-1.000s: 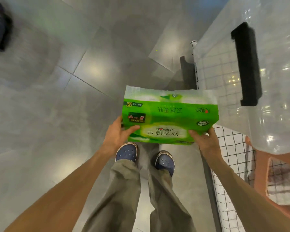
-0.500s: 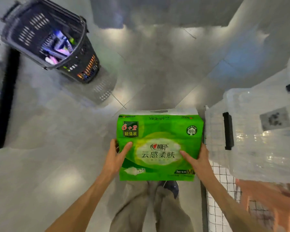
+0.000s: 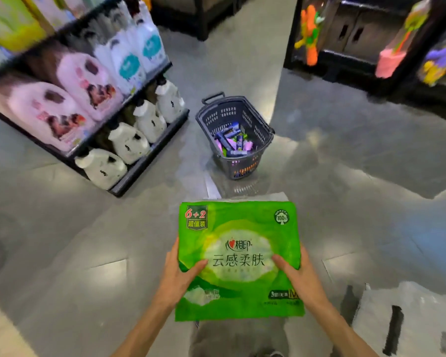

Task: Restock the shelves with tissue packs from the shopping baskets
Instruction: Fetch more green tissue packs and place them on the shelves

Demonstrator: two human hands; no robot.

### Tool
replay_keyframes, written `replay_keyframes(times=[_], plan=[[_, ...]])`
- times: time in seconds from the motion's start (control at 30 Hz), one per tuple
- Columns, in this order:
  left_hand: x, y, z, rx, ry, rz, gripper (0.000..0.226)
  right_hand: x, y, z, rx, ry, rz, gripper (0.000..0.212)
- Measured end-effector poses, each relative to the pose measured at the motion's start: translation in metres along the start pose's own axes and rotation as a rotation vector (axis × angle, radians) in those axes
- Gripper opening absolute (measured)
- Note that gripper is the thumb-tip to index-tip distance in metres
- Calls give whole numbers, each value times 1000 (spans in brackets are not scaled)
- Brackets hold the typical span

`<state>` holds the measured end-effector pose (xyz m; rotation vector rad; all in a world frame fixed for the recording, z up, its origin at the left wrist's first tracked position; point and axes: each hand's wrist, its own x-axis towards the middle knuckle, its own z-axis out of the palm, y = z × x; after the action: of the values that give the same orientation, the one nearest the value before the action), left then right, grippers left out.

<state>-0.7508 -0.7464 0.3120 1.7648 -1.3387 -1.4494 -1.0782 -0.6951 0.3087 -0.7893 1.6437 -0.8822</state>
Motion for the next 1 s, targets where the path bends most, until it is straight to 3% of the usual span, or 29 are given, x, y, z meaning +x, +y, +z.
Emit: replay_keyframes(times=[0.3,0.5,0.67,0.8,1.0], plan=[[-40,14,-175,-160,341,-23,111,18,-156,162,-178,-293,-169,56],[-66,20,-286,-287,581,-10,89,36,-235,292,-318,-496,-304,74],[-74,18,-370,-318,781,-16,82,53,-297,406,-434,-666,-422,64],[-65,11,-426,-371,894,-62,84,81,-330,491,-446,-785,-455,83],[-22,5,-538,-459,1091,-65,96,116,-408,645,-460,-970,-550,57]])
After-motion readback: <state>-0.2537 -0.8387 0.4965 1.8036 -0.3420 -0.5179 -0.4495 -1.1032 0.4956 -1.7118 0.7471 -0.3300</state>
